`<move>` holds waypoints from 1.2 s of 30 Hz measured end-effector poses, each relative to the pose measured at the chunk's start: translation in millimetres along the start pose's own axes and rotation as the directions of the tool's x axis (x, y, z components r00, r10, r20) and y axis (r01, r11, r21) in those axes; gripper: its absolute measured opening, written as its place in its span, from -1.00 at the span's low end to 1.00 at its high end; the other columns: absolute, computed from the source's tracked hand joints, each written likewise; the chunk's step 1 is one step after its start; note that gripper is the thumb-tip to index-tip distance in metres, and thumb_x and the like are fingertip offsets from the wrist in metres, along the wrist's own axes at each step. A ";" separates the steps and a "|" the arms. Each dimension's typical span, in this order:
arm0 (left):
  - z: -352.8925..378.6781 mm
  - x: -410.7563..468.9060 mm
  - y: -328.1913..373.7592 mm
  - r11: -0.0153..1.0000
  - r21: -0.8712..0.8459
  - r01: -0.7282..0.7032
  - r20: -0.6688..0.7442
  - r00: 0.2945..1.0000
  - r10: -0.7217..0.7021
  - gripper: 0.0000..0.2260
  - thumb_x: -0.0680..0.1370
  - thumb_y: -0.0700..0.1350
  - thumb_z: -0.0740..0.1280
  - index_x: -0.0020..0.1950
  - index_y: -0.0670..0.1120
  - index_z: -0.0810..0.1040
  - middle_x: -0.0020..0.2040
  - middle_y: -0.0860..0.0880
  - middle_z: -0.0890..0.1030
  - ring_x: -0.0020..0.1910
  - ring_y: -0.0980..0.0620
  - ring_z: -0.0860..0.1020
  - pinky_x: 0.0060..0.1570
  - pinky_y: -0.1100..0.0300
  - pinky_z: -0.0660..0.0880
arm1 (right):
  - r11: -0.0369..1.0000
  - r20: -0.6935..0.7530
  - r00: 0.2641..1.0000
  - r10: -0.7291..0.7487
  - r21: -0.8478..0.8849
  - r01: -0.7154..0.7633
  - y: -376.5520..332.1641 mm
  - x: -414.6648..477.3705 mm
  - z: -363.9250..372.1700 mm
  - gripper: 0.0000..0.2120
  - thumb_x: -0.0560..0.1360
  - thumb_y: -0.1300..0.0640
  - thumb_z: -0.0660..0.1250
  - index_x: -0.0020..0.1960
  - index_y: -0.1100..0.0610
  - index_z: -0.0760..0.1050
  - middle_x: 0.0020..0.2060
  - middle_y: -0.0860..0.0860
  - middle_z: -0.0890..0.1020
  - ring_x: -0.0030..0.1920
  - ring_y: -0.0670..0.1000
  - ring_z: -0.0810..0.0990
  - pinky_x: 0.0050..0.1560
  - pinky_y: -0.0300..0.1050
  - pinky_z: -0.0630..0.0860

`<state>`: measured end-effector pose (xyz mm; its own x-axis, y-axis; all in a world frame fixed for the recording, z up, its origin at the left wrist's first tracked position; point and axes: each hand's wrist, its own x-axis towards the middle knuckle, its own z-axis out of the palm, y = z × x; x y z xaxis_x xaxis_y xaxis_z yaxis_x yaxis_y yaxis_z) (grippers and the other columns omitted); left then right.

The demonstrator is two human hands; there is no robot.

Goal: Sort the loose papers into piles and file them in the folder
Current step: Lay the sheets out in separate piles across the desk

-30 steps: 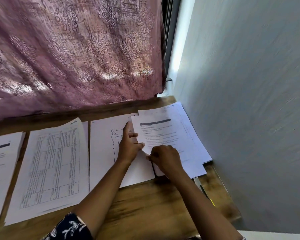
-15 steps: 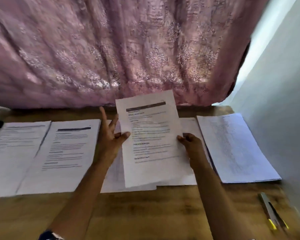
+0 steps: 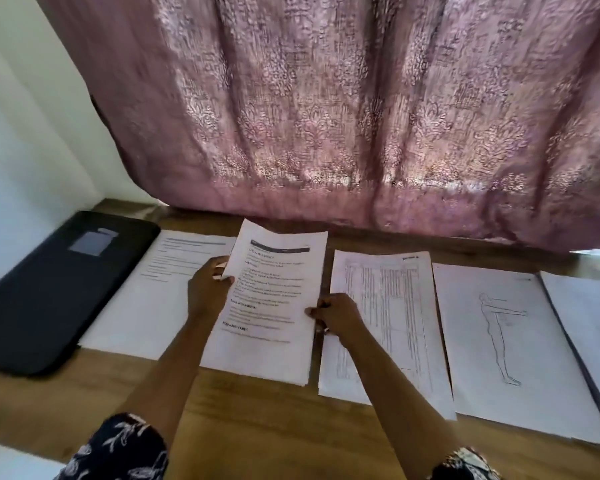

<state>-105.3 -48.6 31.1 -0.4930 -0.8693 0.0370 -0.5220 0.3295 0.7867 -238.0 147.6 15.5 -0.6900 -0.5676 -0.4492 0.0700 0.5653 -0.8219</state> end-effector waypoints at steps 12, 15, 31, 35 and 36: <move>46.2 -41.7 -43.9 0.802 0.548 -0.235 0.315 0.947 0.063 -0.30 0.57 0.26 0.15 0.59 0.01 -0.05 0.59 -0.11 -0.06 0.57 -0.13 -0.08 0.49 -0.12 -0.09 | 0.899 -0.244 0.953 -0.179 -0.434 0.057 2.7 -5.8 30.5 -0.64 0.49 -0.06 0.39 0.21 0.07 0.45 0.12 -0.02 0.61 0.03 0.02 0.63 0.03 -0.11 0.56; 49.9 -45.1 -49.0 0.794 0.561 -0.236 0.341 0.939 0.038 -0.31 0.58 0.29 0.08 0.59 0.03 -0.09 0.60 -0.09 -0.10 0.57 -0.11 -0.12 0.49 -0.11 -0.11 | 0.648 -0.130 0.895 -0.426 -0.735 0.201 7.1 -12.2 33.6 -0.51 0.53 -0.07 0.31 0.39 0.05 0.30 0.35 0.02 0.42 0.31 0.08 0.42 0.24 0.06 0.44; 124.5 -103.0 41.2 0.870 0.285 -0.402 0.379 0.881 0.282 -0.55 0.56 0.12 0.29 0.42 0.00 0.41 0.50 -0.05 0.31 0.50 -0.09 0.23 0.49 -0.11 0.01 | 0.737 -0.519 0.752 -0.406 -0.673 -0.066 104.5 -73.0 -145.2 -0.66 0.54 0.00 0.32 0.29 0.07 0.50 0.27 0.03 0.55 0.34 0.10 0.43 0.40 0.13 0.22; 189.2 -163.7 98.7 0.813 0.093 -0.575 0.532 0.719 0.448 -0.60 0.57 0.11 0.29 0.38 0.06 0.44 0.52 0.01 0.27 0.53 -0.01 0.17 0.49 0.02 -0.13 | 0.743 -0.711 0.663 -0.233 -0.570 -0.351 159.8 -103.5 -238.3 -0.67 0.55 0.01 0.31 0.27 0.10 0.50 0.20 0.07 0.59 0.21 0.13 0.51 0.14 0.02 0.42; 207.4 -179.0 116.6 0.792 0.051 -0.609 0.556 0.676 0.484 -0.62 0.57 0.10 0.29 0.38 0.06 0.44 0.52 0.02 0.27 0.53 0.00 0.17 0.47 0.06 -0.17 | 0.727 -0.728 0.656 -0.201 -0.559 -0.398 168.6 -107.9 -256.3 -0.65 0.55 0.00 0.30 0.28 0.10 0.49 0.20 0.07 0.59 0.20 0.13 0.51 0.12 0.00 0.43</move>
<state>-222.3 221.8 -11.6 -0.9727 -0.2233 0.0632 -0.1487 0.8089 0.5689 -336.4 457.5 15.2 -0.9909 -0.0501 0.1253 -0.0773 0.9717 -0.2232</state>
